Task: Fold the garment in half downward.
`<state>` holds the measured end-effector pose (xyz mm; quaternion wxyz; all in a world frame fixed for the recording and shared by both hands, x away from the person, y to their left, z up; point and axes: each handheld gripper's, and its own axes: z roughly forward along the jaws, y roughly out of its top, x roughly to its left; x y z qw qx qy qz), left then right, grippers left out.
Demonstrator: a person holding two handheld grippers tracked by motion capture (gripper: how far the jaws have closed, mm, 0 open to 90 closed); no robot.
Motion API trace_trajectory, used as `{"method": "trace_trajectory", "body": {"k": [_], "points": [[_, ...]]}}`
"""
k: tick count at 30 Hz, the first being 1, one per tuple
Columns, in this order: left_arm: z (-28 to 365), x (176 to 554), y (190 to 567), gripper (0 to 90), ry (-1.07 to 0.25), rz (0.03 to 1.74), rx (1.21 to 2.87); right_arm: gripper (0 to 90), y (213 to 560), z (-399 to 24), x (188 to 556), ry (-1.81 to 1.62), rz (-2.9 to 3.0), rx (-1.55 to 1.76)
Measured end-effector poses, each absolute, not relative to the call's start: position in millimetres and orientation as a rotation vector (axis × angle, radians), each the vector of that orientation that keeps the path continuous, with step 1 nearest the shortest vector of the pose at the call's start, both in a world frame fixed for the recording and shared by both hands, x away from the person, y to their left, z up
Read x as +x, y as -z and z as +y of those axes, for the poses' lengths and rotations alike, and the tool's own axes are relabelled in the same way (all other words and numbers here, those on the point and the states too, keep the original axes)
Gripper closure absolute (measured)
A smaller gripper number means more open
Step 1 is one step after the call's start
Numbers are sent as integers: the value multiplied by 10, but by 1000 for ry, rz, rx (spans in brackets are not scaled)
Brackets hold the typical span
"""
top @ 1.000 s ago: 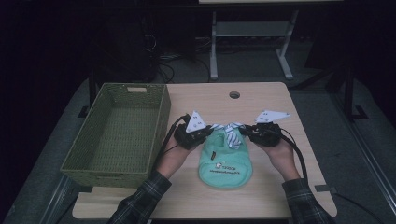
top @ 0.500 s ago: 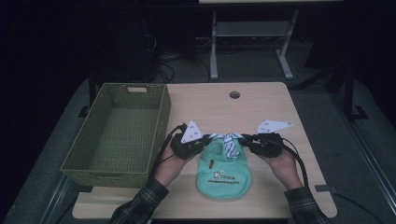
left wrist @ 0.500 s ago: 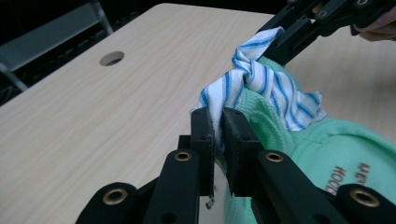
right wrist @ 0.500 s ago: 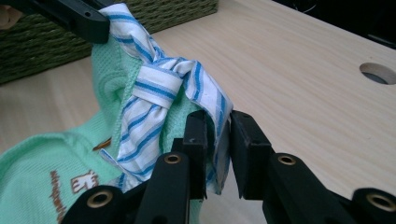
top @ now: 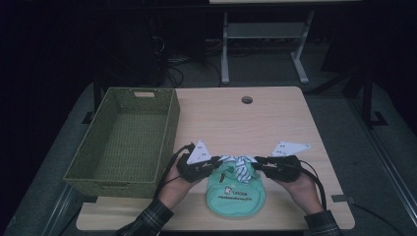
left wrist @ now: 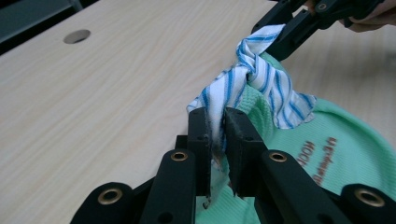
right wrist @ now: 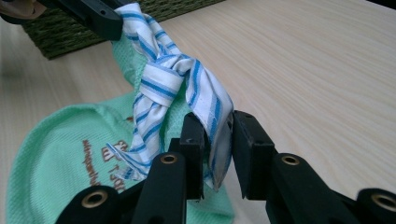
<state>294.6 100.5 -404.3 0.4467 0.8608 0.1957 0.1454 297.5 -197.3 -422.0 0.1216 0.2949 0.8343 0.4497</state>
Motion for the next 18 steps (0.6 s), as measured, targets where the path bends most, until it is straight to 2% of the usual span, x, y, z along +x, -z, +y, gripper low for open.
{"method": "trace_trajectory", "body": {"k": [11,18], "points": [[1048,2831,4184,780,-288,490,2198,704,4364,-1996,2830,-1300,2516,896],[987,2822,4302,811,-224,501,2257,780,4475,-1943,2743,-1246,2578,902]]}}
